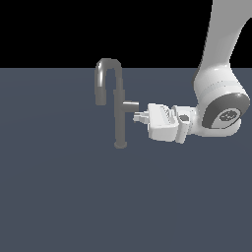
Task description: Turn on the faucet by rotating a designated handle.
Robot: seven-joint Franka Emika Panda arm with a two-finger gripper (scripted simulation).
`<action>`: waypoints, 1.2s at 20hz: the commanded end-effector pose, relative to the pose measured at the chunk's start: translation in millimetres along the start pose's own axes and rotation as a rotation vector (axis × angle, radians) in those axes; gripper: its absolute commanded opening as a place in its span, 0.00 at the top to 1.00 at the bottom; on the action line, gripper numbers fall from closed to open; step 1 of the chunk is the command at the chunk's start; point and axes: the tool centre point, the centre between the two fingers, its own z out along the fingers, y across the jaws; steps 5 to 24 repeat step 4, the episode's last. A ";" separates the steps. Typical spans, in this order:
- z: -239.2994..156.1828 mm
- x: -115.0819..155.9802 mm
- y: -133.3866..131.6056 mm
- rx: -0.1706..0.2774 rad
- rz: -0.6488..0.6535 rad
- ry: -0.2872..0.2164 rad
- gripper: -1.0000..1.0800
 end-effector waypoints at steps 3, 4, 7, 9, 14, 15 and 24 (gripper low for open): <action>4.3 29.6 -25.2 0.036 0.011 0.039 1.00; 4.3 29.6 -25.2 0.036 0.011 0.039 1.00; 4.3 29.6 -25.2 0.036 0.011 0.039 1.00; 4.3 29.6 -25.2 0.036 0.011 0.039 1.00; 4.3 29.6 -25.2 0.036 0.011 0.039 1.00; 4.3 29.6 -25.2 0.036 0.011 0.039 1.00; 4.3 29.6 -25.2 0.036 0.011 0.039 1.00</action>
